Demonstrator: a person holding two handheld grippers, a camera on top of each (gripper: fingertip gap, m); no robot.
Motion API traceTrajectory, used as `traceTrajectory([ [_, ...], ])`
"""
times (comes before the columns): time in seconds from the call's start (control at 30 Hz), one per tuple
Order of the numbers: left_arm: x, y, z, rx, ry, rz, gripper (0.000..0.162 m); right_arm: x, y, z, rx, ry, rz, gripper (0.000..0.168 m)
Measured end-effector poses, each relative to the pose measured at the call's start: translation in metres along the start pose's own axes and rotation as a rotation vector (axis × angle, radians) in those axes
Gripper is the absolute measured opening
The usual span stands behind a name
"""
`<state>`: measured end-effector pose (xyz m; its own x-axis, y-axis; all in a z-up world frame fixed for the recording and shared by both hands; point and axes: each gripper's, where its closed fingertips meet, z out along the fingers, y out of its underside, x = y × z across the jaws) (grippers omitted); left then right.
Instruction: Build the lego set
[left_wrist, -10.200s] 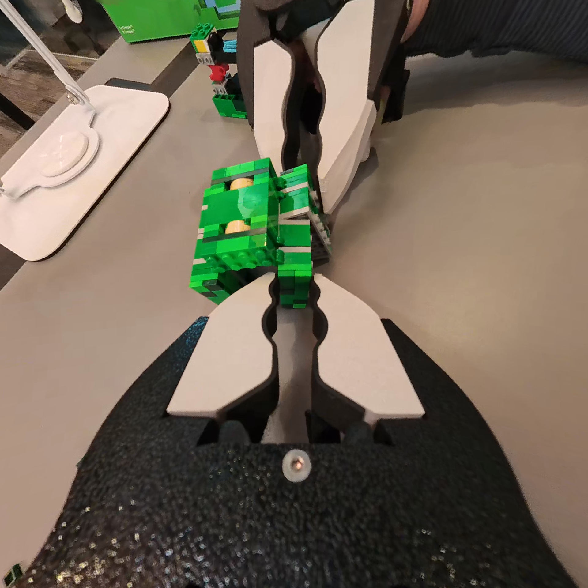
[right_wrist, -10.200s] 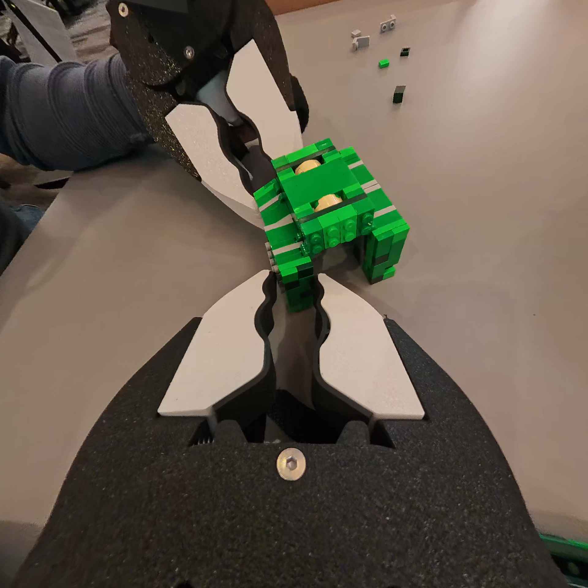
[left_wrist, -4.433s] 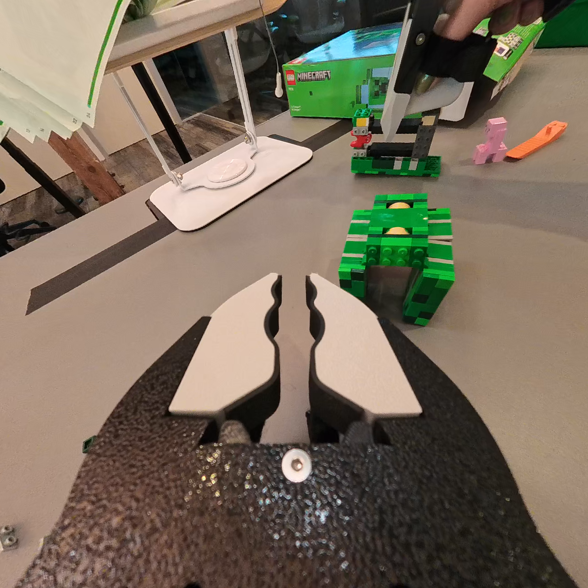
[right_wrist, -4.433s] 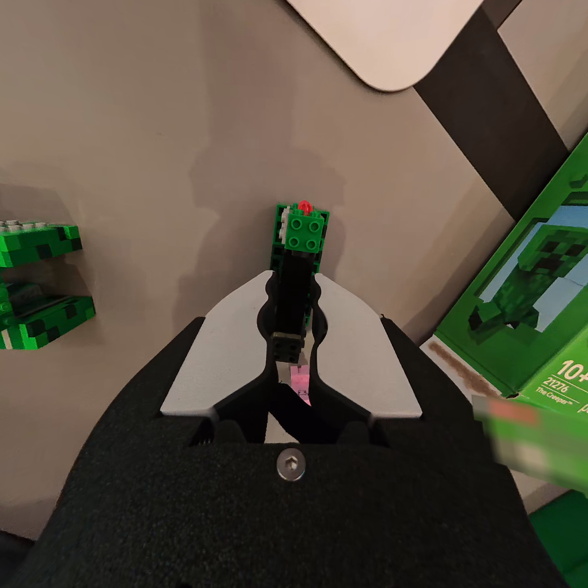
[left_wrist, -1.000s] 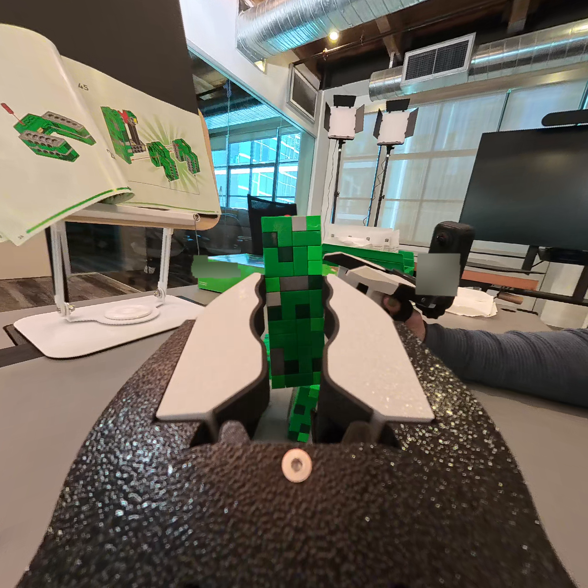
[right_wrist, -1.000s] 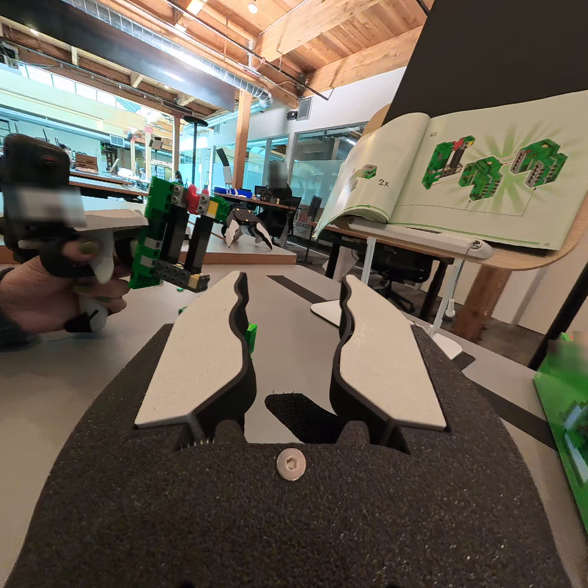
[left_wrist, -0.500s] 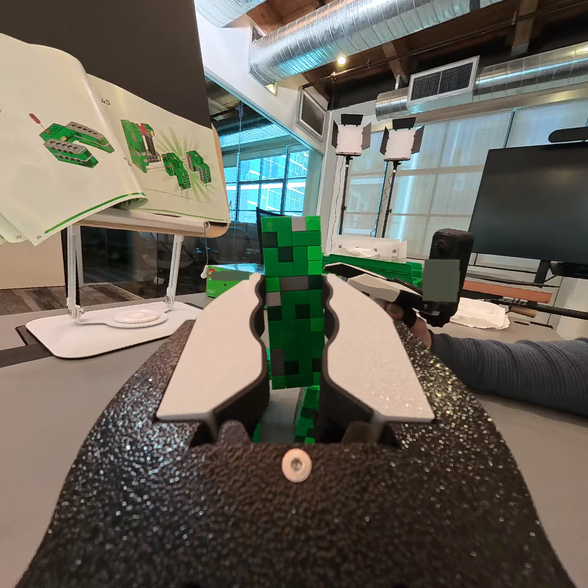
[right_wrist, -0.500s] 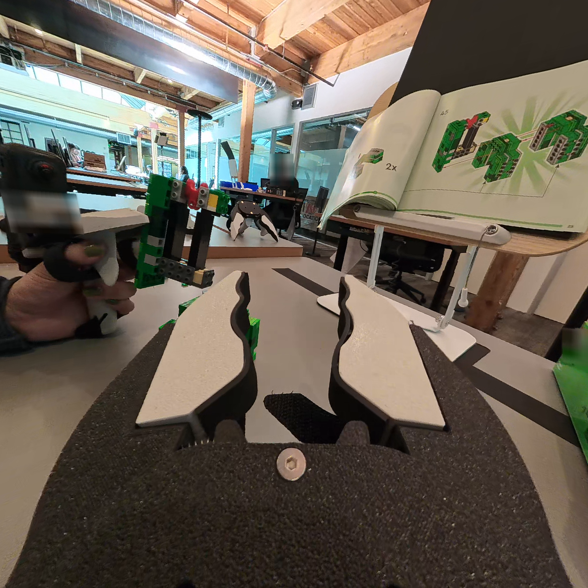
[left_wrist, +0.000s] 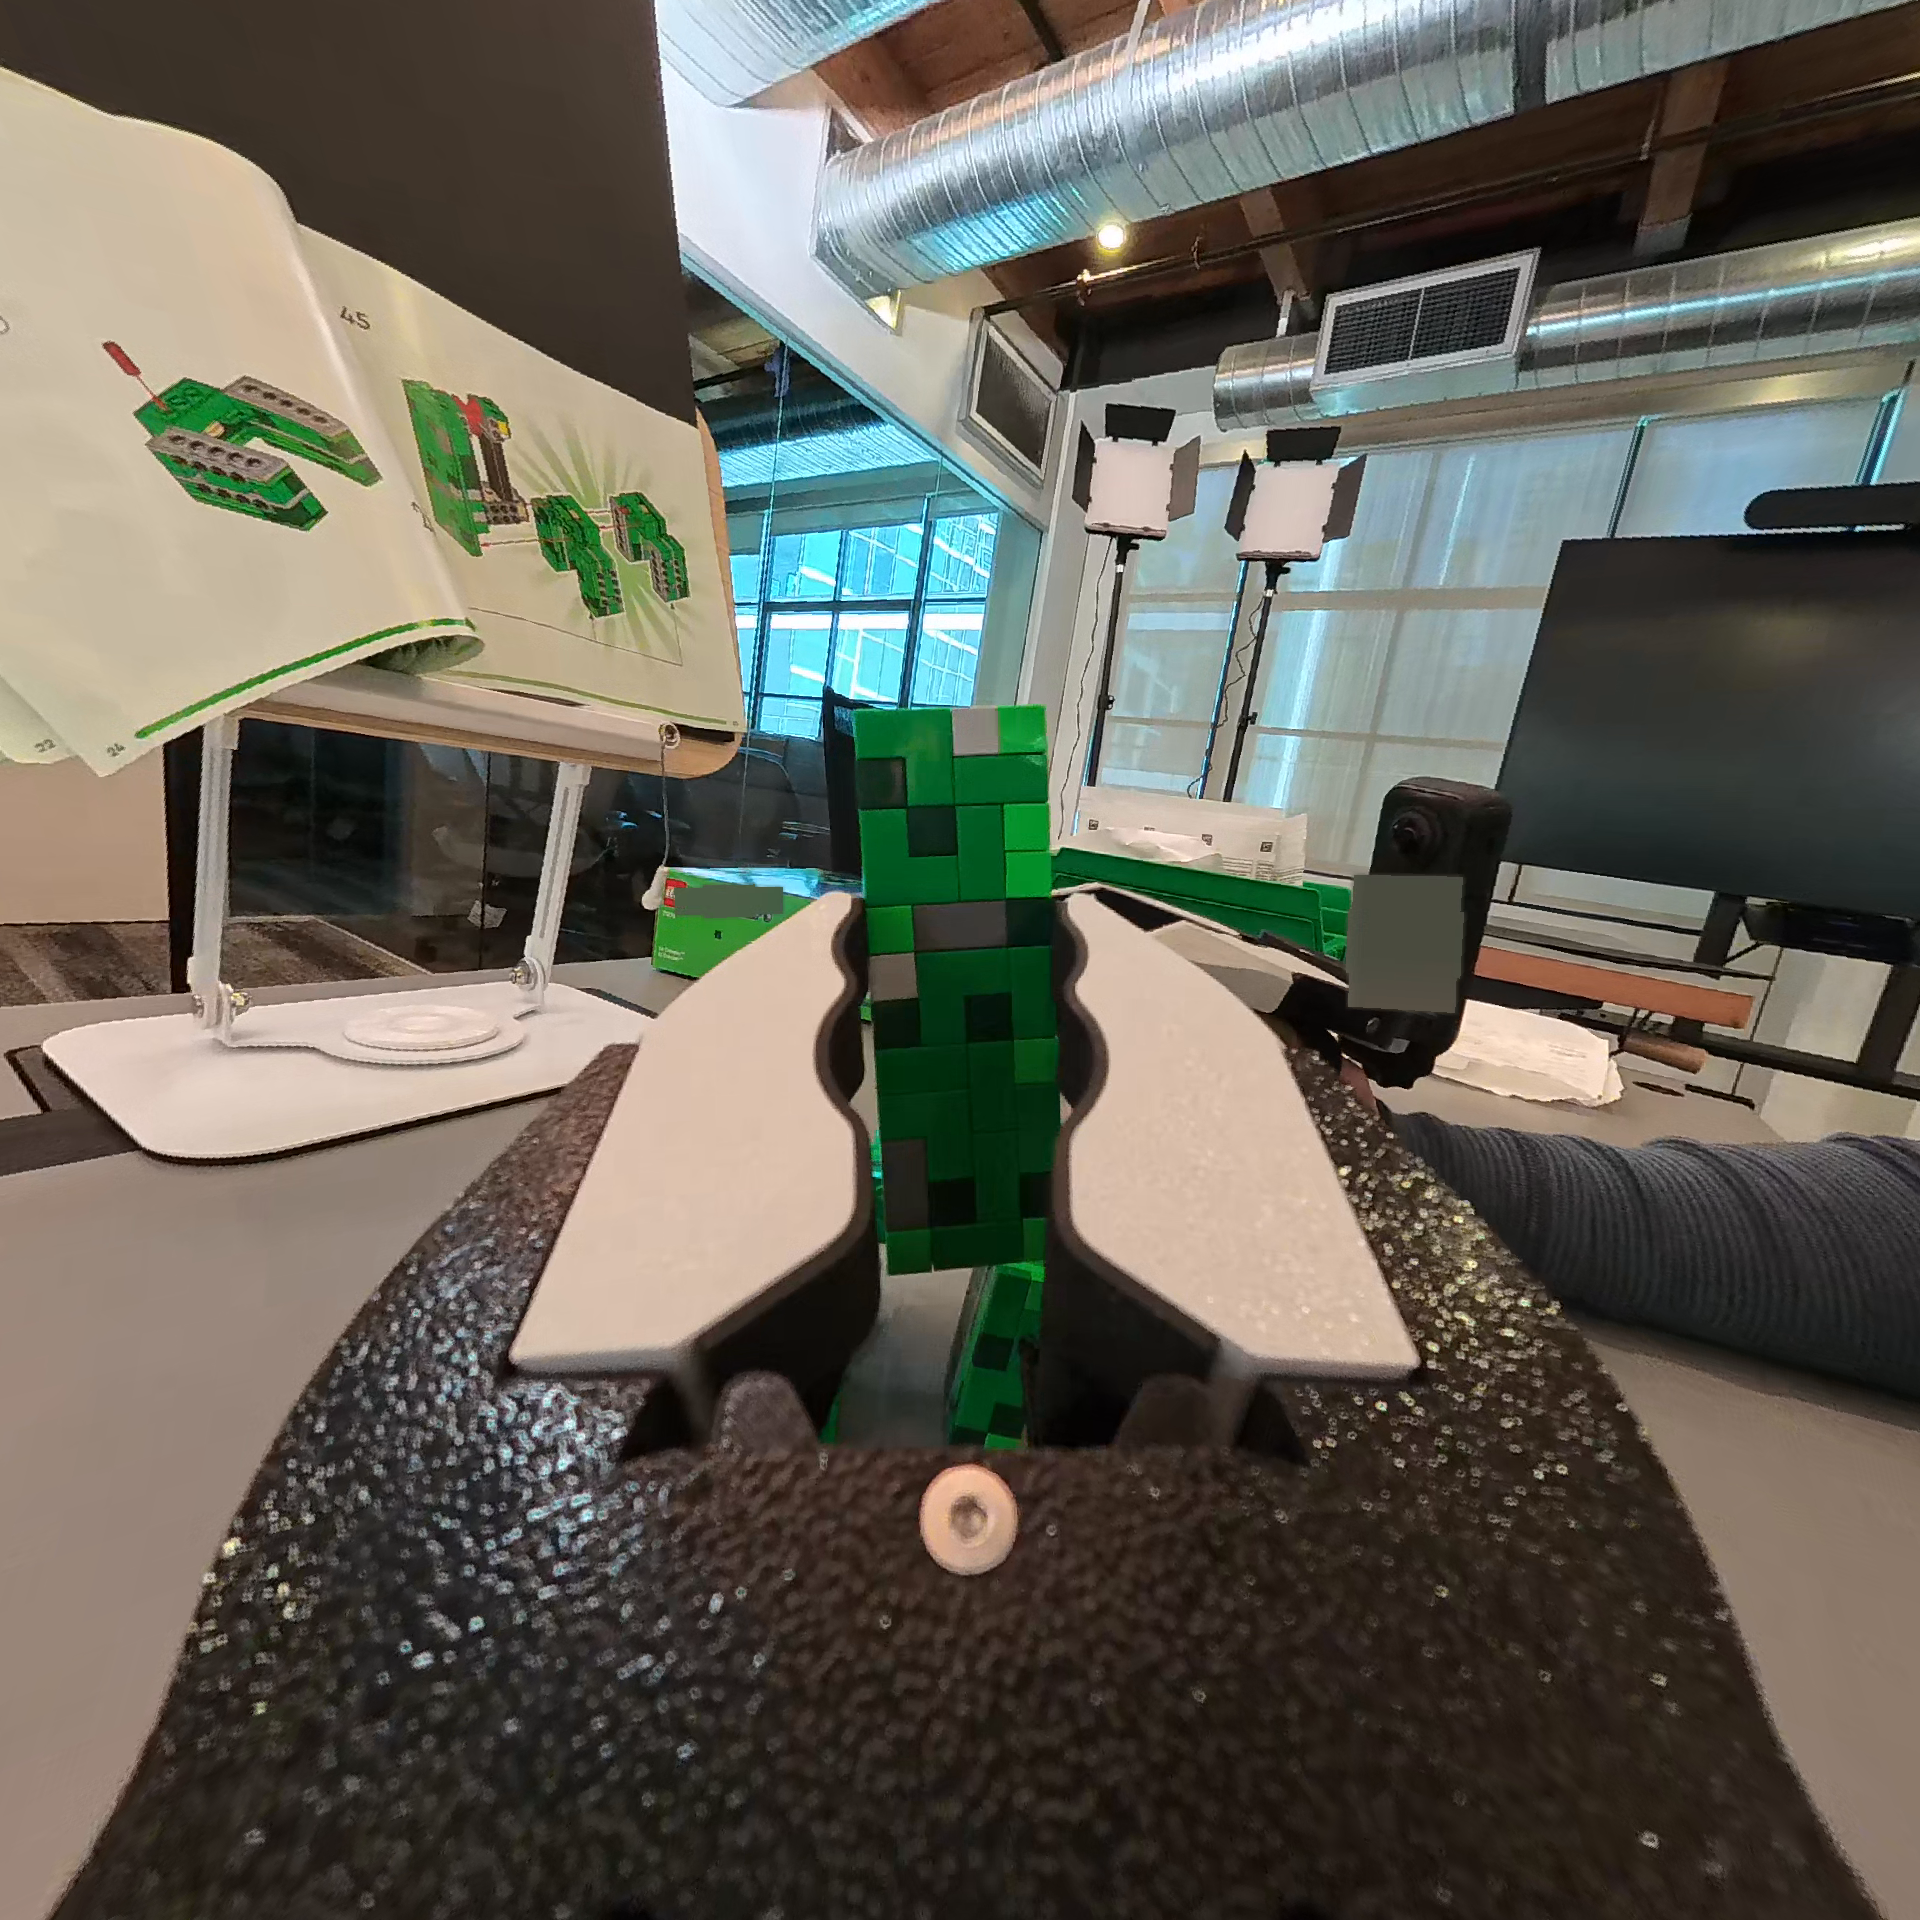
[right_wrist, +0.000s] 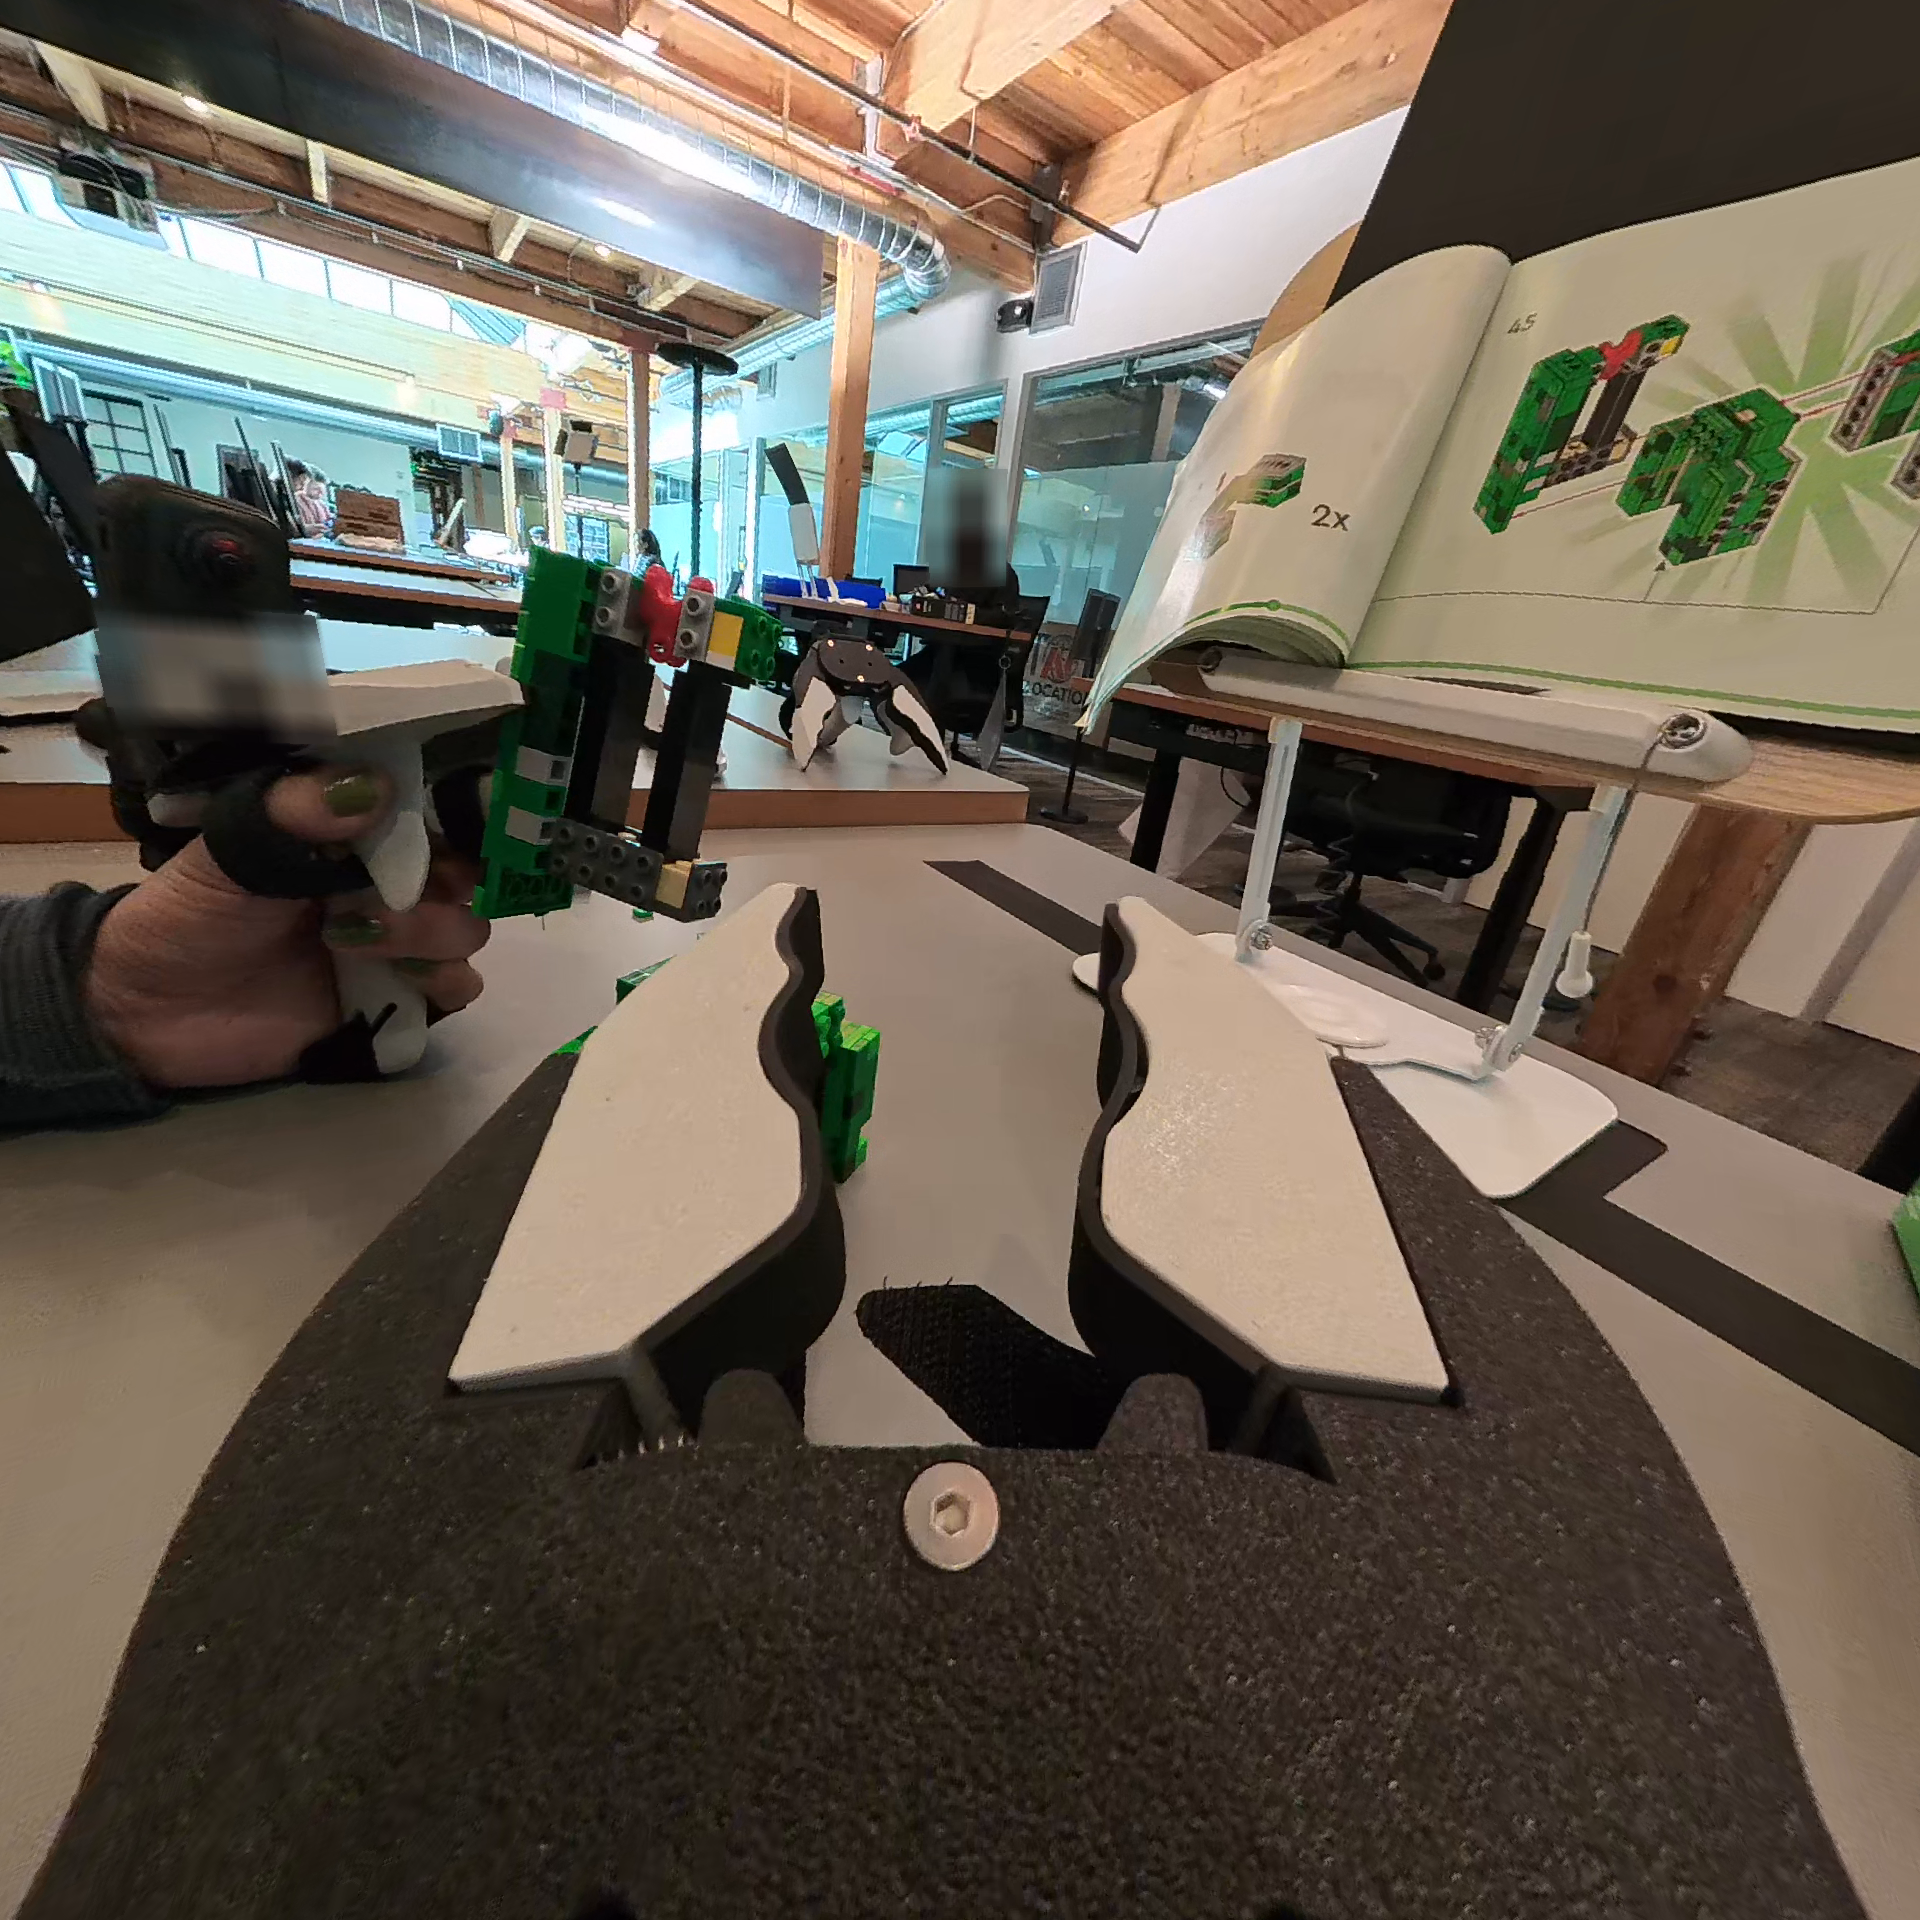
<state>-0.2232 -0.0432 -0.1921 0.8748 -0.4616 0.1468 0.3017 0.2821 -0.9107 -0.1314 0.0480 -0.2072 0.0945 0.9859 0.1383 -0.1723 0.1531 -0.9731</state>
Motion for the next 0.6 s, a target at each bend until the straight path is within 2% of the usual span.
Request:
traceTrajectory([
  [0.4,-0.002,-0.002,-0.002,0.020,0.008,-0.029,0.033,-0.008,0.005,0.003,-0.037,-0.037,-0.007,0.049],
  [0.47,-0.002,-0.004,-0.003,0.034,-0.007,-0.011,0.033,-0.009,0.009,0.005,-0.061,-0.036,-0.012,0.057],
  [0.6,-0.002,-0.007,-0.004,0.046,-0.010,0.002,0.033,-0.029,0.025,0.008,-0.193,-0.166,0.064,0.059],
])
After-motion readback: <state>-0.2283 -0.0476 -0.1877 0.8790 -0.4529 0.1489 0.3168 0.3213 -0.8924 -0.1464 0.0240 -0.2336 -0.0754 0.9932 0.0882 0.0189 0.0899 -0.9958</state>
